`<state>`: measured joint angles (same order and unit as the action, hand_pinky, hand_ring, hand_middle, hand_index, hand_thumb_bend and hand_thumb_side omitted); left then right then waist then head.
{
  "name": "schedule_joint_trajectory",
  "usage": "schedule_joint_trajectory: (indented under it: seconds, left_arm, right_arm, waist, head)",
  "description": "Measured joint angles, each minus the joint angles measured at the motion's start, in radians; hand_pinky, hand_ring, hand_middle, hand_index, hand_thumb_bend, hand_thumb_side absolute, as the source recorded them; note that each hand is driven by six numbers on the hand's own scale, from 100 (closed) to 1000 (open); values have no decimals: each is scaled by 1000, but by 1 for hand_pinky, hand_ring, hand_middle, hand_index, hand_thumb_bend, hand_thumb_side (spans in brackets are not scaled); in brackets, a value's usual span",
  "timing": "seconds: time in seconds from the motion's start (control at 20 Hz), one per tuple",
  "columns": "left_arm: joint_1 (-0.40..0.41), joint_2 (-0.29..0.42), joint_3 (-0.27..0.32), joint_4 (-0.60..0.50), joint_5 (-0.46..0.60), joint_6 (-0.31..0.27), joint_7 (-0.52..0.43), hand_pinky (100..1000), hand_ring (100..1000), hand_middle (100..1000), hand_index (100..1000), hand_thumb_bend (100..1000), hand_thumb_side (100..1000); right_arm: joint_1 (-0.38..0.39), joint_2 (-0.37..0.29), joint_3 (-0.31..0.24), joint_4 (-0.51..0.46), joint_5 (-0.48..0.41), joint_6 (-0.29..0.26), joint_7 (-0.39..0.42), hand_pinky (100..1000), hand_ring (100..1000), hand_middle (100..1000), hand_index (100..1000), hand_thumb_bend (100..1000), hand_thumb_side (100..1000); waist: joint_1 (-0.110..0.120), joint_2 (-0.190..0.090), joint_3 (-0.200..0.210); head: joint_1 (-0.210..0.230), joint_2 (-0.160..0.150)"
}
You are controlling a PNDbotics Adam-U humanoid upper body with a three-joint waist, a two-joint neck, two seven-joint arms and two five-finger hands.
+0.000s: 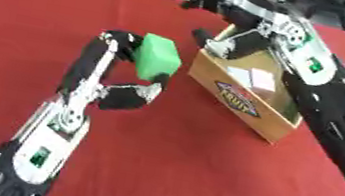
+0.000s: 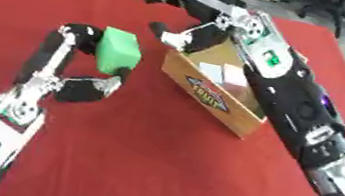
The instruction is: Pick up the objects with one hand, pass them to the other hand, and then place them into the box on the other side of the table.
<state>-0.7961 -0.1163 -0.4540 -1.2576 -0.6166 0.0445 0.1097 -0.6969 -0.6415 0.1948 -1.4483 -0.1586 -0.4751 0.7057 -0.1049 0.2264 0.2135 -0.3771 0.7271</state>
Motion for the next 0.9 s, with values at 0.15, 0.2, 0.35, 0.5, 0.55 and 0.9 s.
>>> schedule_joint_trajectory:
  seconds: [0.15,0.2,0.35,0.5,0.55,0.9]
  left_arm:
    - [-5,-1,6,10,-42,-15,10,676,569,535,498,100,232]
    - [-5,-3,8,13,-56,-19,12,676,570,535,498,100,230]
    - [-6,-9,13,21,-89,-30,17,677,570,536,498,100,226]
    - [-6,-9,17,25,-115,-39,21,677,571,536,498,100,223]
    - [-6,-9,19,25,-121,-41,21,678,572,538,498,100,218]
    - [-5,-14,20,25,-168,-55,22,678,573,539,498,100,207]
  right_arm:
    - [2,4,10,-6,17,15,15,938,1000,946,1000,100,479]
    - [2,4,10,-6,23,22,22,938,1000,947,1000,100,510]
    - [2,4,17,-7,42,42,42,938,1000,947,1000,100,726]
    - [2,4,25,-13,61,56,56,942,1000,949,1000,100,715]
    - [2,4,26,-14,65,58,58,942,1000,947,1000,100,711]
    - [2,4,25,-47,66,72,72,948,1000,946,1000,100,580]
  waist:
    - [0,0,-3]
    - [0,0,-3]
    - [0,3,-6]
    - [-1,3,-6]
    - [-1,3,-6]
    - [-2,5,-10]
  head:
    - [-1,1]
    - [-3,2]
    - [-5,9]
    - [-9,10]
    - [-9,10]
    - [-6,10]
